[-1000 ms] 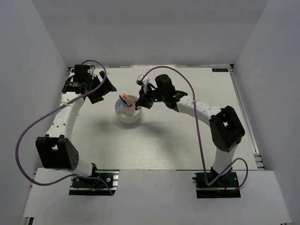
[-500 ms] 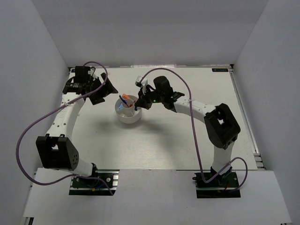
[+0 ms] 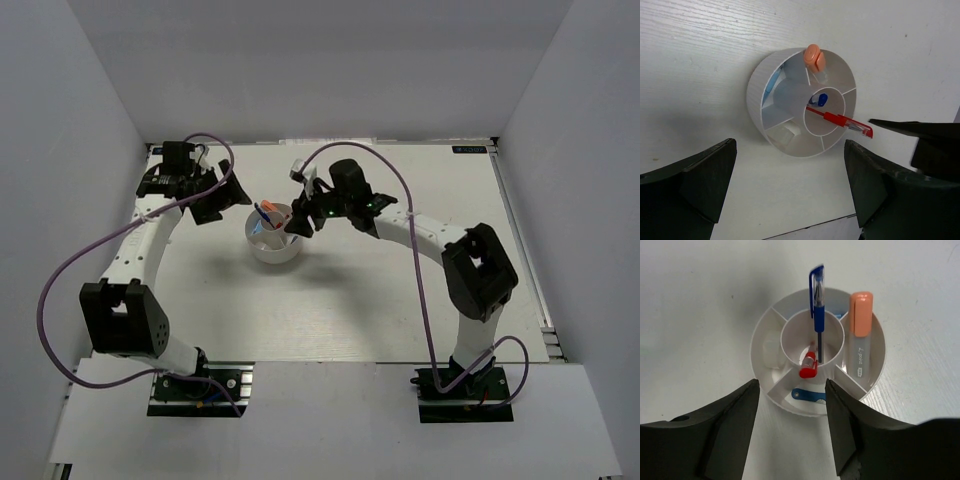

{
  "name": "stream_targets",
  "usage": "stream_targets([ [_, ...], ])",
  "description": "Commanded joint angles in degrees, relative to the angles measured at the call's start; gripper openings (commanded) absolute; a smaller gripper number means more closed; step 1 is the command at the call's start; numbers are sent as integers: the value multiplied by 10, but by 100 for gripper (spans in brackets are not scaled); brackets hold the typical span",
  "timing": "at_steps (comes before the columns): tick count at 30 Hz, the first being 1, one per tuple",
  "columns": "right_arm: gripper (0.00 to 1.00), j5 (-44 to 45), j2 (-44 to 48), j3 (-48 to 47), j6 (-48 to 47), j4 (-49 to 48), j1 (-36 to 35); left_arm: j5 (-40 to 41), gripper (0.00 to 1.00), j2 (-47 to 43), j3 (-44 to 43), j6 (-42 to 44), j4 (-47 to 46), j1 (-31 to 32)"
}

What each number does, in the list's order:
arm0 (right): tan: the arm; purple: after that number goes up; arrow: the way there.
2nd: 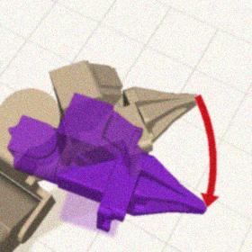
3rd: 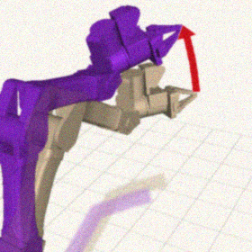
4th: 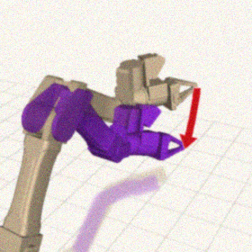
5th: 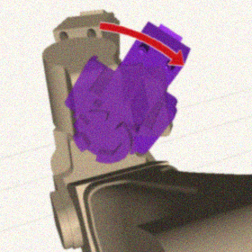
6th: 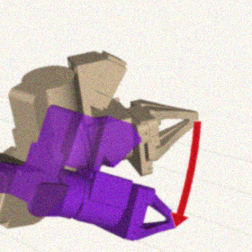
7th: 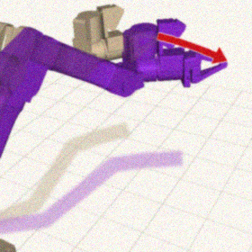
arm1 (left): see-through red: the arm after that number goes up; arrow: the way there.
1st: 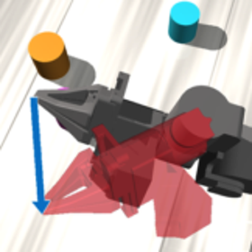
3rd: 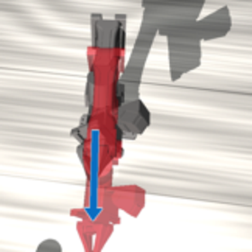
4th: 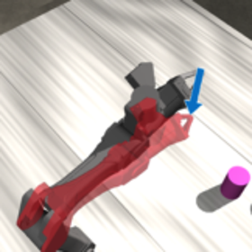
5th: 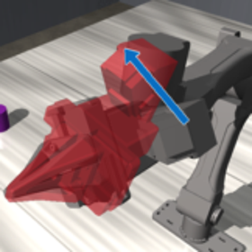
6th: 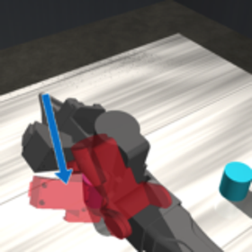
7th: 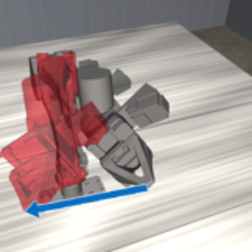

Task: Sort the stationery into containers
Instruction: Reset both arms

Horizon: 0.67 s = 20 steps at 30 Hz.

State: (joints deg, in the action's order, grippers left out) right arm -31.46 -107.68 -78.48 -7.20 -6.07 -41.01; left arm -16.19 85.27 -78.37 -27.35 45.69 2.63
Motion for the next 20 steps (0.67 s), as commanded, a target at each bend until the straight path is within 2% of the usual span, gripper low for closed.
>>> stream_targets([
  [1,61,-7,64,-50,21,9,-2,-9,98,2,-24,52,23,-9],
  [4,68,30,92,-97,54,60,14,-46,98,39,-73,159,62,-9],
  [5,70,37,92,-112,61,126,20,-66,98,72,-112,176,79,-9],
  [7,72,42,84,-144,81,183,58,-87,98,96,-142,223,125,-9],
  [9,73,42,81,-174,86,258,105,-59,98,107,-151,222,134,-9],
  [13,79,61,119,-138,74,293,175,-7,98,89,-111,209,113,-14],
  [14,80,68,123,-137,35,317,195,4,98,76,-98,205,99,-14],
  [20,81,91,166,-68,-9,330,314,40,98,33,-9,197,39,-14],
])
